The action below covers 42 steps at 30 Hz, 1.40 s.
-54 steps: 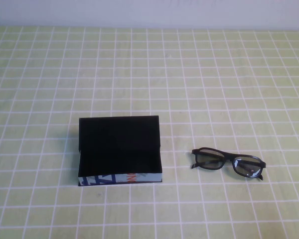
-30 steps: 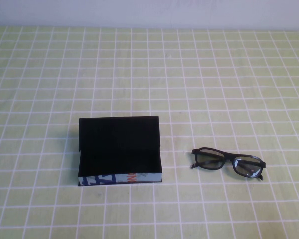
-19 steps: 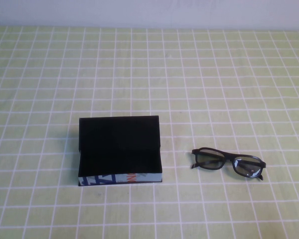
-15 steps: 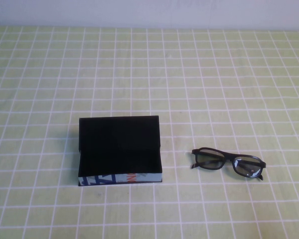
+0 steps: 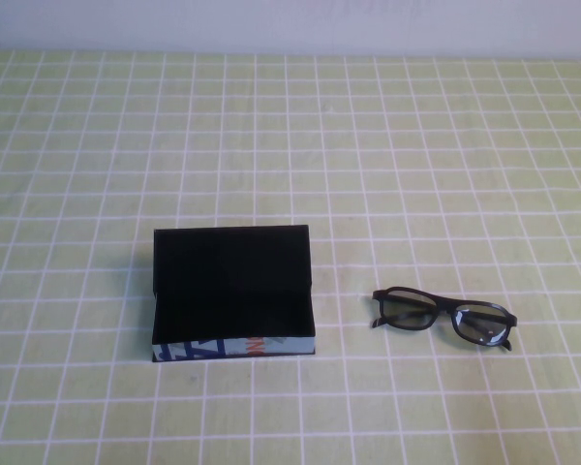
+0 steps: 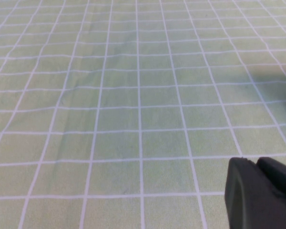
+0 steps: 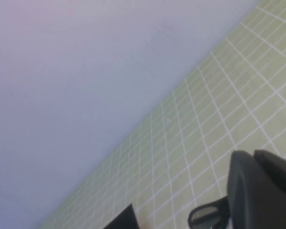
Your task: Return glasses to glasses case
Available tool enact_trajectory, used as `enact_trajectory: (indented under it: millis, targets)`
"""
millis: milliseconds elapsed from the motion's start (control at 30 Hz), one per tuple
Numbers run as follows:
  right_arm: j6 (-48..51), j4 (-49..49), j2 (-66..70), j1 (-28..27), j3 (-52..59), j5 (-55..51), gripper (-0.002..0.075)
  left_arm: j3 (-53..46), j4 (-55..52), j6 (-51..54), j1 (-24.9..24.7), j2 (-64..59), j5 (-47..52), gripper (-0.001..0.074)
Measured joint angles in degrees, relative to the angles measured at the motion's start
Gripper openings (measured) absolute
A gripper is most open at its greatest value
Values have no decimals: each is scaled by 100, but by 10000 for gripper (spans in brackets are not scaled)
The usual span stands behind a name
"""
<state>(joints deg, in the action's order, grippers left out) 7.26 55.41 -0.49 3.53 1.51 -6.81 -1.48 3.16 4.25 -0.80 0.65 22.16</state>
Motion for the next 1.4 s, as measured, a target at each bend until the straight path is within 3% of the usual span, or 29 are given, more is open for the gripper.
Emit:
enact_trajectory:
  millis: [200, 567, 833, 933, 1200, 1400]
  targets:
    - [0, -120, 409, 0, -558, -920, -11, 0, 0, 0, 0, 0, 0, -2]
    - [245, -2313, 3752, 0, -3080, -4161, -11, 0, 0, 0, 0, 0, 0, -2]
    - [1217, -2636, 5536, 98, -4125, -5099, -11, 0, 0, 0, 0, 0, 0, -2]
    - [1437, -2929, 6016, 488, -4386, -5152, -11, 0, 0, 0, 0, 0, 0, -2]
    - [1744, -4222, 7637, 2308, -5555, -5223, -11, 0, 0, 0, 0, 0, 0, -2]
    - [2429, -4568, 8796, 2620, -6736, -5685, -11, 0, 0, 0, 0, 0, 0, -2]
